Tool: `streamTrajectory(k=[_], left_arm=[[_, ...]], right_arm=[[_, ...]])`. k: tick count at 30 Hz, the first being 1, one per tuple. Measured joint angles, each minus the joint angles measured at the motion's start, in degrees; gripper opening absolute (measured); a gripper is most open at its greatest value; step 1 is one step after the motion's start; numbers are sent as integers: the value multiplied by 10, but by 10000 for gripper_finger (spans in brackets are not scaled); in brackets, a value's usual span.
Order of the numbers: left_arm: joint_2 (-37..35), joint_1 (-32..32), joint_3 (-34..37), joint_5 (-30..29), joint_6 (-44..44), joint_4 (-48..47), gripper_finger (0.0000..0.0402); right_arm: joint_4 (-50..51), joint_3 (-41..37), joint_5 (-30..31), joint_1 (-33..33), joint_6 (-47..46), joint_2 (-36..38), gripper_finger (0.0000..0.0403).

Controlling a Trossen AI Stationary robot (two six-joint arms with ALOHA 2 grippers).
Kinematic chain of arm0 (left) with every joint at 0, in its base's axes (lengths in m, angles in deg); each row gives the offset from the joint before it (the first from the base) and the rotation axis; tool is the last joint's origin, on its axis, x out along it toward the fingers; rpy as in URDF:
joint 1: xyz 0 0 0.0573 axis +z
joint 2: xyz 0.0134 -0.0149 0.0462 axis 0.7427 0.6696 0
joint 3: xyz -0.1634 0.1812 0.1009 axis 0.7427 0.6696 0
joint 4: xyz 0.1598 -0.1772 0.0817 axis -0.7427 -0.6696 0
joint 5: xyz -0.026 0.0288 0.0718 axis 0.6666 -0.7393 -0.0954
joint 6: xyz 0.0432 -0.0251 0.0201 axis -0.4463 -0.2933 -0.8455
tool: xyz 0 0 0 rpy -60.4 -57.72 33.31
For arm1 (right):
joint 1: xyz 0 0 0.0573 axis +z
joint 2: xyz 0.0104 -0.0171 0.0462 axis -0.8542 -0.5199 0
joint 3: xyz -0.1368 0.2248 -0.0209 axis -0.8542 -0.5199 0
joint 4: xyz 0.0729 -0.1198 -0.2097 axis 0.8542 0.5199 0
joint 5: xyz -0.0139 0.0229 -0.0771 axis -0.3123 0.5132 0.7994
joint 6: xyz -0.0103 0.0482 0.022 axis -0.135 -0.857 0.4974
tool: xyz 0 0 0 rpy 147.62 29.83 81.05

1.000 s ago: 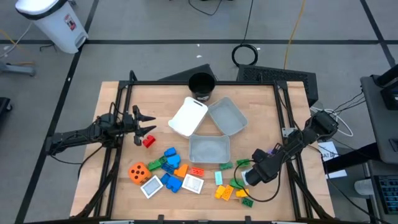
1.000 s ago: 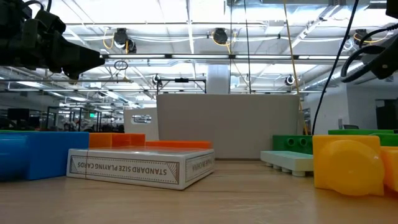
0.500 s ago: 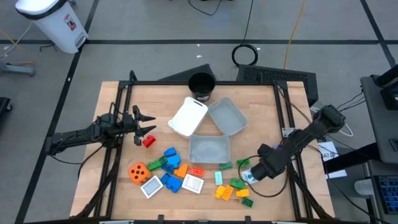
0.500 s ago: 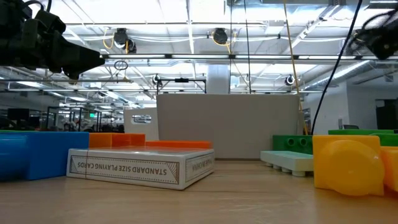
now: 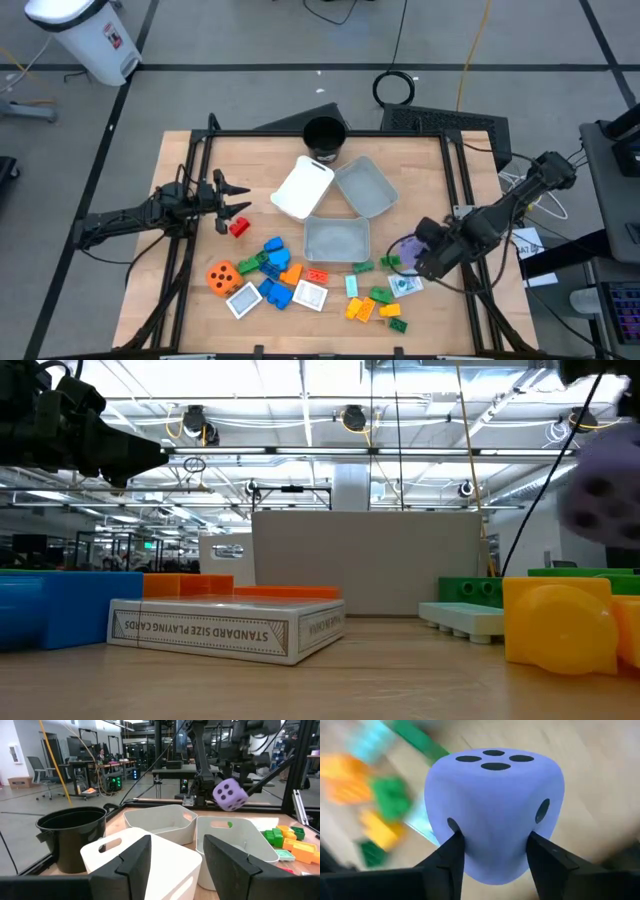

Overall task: Pick & Place Toys
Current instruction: Put the purple die into the bottom gray bin

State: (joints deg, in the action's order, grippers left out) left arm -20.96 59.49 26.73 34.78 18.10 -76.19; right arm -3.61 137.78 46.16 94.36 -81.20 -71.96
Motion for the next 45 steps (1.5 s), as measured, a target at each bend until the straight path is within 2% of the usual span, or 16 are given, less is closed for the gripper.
streamTrajectory(k=[6, 11, 16, 22, 30, 37, 45], left_arm=[[0, 0, 0, 0, 0, 0, 189], [0, 0, 0, 0, 0, 0, 189], [0, 0, 0, 0, 0, 0, 189], [0, 0, 0, 0, 0, 0, 189], [0, 0, 0, 0, 0, 0, 189], [0, 0, 0, 0, 0, 0, 189], [0, 0, 0, 0, 0, 0, 189]], right_arm=[[-168, 0, 91, -5, 136, 12, 152], [-312, 0, 122, -26, 263, 5, 152], [-420, 1, 118, -56, 380, -18, 152], [-460, 1, 118, -105, 446, -49, 152], [-539, 1, 87, -166, 538, -143, 152], [-586, 1, 90, -191, 605, -215, 152], [-605, 1, 89, -203, 626, -270, 152]])
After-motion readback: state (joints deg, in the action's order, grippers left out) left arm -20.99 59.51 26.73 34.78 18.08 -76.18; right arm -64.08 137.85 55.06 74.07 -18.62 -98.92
